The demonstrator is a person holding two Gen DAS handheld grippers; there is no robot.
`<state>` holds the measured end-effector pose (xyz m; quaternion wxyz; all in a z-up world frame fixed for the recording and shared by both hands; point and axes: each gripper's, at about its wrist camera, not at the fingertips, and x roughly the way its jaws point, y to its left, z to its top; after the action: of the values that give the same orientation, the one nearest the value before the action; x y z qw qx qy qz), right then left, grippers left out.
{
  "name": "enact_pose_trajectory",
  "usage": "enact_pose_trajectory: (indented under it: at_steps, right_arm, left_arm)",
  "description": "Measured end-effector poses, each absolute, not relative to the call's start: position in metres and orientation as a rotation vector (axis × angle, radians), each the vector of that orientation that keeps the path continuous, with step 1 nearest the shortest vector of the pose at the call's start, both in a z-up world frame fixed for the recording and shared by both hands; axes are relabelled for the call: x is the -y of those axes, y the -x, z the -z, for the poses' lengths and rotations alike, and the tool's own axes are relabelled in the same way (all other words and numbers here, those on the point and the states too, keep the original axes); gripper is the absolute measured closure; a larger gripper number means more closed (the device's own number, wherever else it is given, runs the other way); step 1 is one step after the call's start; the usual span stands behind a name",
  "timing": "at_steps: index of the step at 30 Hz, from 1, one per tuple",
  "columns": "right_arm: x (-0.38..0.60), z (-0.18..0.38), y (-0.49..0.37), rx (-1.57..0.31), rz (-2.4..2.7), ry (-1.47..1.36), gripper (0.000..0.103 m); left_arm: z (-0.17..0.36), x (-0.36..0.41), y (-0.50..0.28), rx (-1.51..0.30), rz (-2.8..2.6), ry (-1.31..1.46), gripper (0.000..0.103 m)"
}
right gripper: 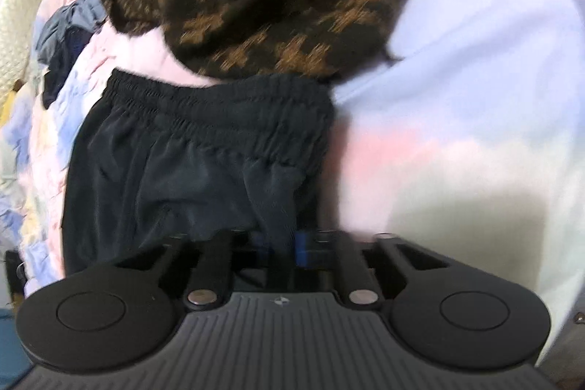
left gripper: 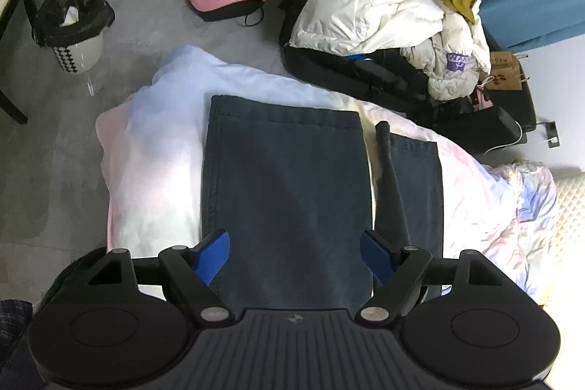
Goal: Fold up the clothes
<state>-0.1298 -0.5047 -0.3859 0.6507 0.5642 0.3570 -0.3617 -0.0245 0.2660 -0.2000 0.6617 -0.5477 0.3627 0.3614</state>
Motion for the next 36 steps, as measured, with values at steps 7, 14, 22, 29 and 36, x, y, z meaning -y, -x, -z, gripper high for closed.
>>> enact_pose_trajectory:
  at_steps: [7, 14, 22, 29, 36]
  right_arm:
    - [0.5, 0.365, 0.127, -0.776, 0.843, -1.269, 0.097]
    - [0.491, 0.327, 0.109, -0.799, 0.886, -1.145, 0.097]
    - [0.472, 0.297, 0.091, -0.83, 0.995, -1.006, 0.097]
    - [0.458, 0.281, 0.083, -0.796, 1.063, -0.947, 0.099]
    - [0.45, 0.273, 0.08, -0.749, 1.059, -0.964, 0.1]
  left_arm:
    - [0.244, -0.282, 0.043, -0.743, -0.855, 1.433, 0.022]
    - [0.31, -0.304, 0.044, -0.822, -0.853, 1.477, 0.032]
    - [0.364, -0.32, 0.038, -0.902, -0.835, 1.519, 0.038]
    - [0.343, -0.327, 0.009, -1.007, -0.764, 1.41, 0.07]
    - [0.317, -0.334, -0.015, -1.031, -0.68, 1.357, 0.098]
